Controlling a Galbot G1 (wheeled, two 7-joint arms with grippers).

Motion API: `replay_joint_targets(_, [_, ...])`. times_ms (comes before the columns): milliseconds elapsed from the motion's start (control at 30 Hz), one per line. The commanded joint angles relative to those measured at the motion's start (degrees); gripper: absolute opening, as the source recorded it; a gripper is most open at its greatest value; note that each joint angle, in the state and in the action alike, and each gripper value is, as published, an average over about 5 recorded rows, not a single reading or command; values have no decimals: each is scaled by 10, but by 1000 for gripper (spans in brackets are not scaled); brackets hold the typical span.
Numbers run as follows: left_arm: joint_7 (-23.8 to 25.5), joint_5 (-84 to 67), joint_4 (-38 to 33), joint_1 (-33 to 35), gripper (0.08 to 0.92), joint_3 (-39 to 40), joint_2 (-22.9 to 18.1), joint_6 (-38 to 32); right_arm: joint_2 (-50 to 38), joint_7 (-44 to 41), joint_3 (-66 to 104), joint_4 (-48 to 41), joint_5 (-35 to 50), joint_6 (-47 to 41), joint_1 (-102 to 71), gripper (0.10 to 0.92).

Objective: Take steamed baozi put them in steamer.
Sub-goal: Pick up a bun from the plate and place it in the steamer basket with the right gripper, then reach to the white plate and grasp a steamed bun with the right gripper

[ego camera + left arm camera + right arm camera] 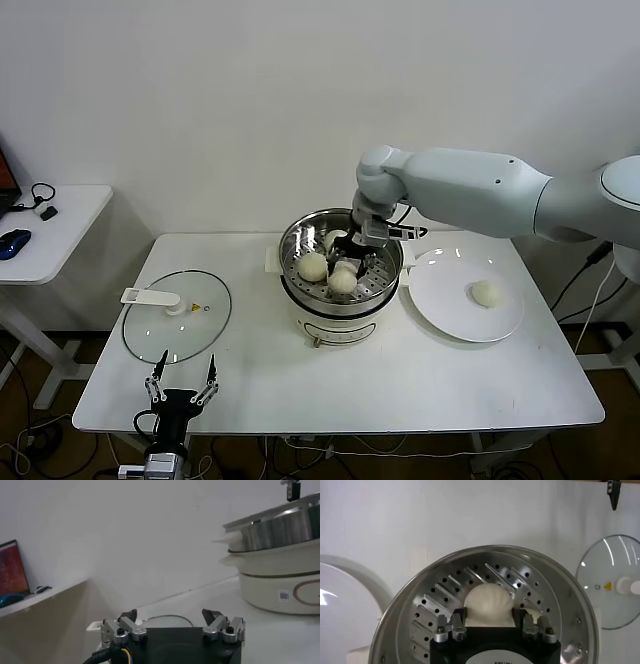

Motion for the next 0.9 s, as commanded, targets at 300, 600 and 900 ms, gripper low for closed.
replay_joint_targets(300, [1, 0, -1, -2, 823, 2, -28, 1, 3, -19, -30, 16, 65, 5, 52, 758])
replay_joint_targets(600, [3, 0, -12, 0, 823, 2, -28, 5, -16, -75, -101, 7, 147, 19, 132, 822])
replay_joint_targets(900, [3, 0, -11, 0, 823, 6, -28, 5, -51, -139, -247, -39, 329, -88, 214, 823])
